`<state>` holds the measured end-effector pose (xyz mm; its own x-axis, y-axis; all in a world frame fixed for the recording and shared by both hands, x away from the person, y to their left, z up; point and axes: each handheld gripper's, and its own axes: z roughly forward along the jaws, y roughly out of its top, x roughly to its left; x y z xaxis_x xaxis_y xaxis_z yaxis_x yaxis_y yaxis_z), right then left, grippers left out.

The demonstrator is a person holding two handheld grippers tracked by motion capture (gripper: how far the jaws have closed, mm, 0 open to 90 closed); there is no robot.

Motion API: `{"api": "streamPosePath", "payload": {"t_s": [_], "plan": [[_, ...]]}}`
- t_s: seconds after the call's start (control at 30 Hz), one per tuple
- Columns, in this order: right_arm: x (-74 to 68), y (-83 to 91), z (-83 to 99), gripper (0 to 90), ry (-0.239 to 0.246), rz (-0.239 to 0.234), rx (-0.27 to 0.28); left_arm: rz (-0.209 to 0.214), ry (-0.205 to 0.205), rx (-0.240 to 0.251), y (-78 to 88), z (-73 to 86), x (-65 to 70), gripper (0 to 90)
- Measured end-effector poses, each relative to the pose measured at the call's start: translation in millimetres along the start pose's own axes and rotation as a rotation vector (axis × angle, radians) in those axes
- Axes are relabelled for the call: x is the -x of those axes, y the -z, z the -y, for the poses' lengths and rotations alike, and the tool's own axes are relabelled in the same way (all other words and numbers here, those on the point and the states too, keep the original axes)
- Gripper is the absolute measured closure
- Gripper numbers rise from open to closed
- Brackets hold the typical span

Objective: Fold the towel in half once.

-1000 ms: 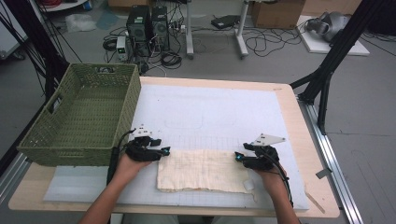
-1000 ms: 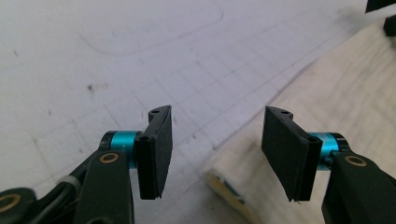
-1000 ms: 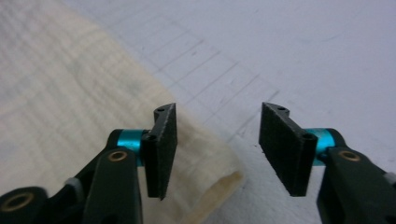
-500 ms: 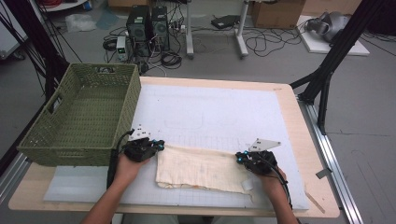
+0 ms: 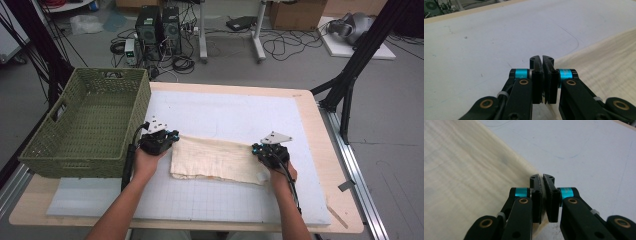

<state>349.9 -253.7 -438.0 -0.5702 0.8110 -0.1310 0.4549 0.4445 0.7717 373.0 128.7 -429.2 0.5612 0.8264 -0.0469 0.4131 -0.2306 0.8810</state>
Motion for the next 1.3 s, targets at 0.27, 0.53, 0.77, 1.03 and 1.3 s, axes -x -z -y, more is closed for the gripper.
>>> {"api": "streamPosePath", "payload": {"t_s": [0.27,0.53,0.77,1.03,1.3], "plan": [[-0.5,-12.8,-4.5,68.6,-0.009,0.056,-0.017,0.014,0.043,-0.036,-4.9,5.4,-4.1,62.7],[-4.1,15.8,0.9,56.8,-0.010,0.000,0.063,0.097,0.021,-0.034,21.5,13.2,4.0,60.4],[-16.7,45.2,23.1,56.1,0.044,-0.062,0.073,0.169,0.007,-0.051,41.7,29.9,19.6,60.5],[-29.2,62.7,41.1,55.4,0.059,-0.166,0.077,0.217,0.004,-0.090,55.7,45.4,25.9,58.1],[-35.0,55.7,48.2,79.8,0.073,-0.241,-0.004,0.223,-0.090,-0.141,54.3,53.3,35.5,83.8]]}}
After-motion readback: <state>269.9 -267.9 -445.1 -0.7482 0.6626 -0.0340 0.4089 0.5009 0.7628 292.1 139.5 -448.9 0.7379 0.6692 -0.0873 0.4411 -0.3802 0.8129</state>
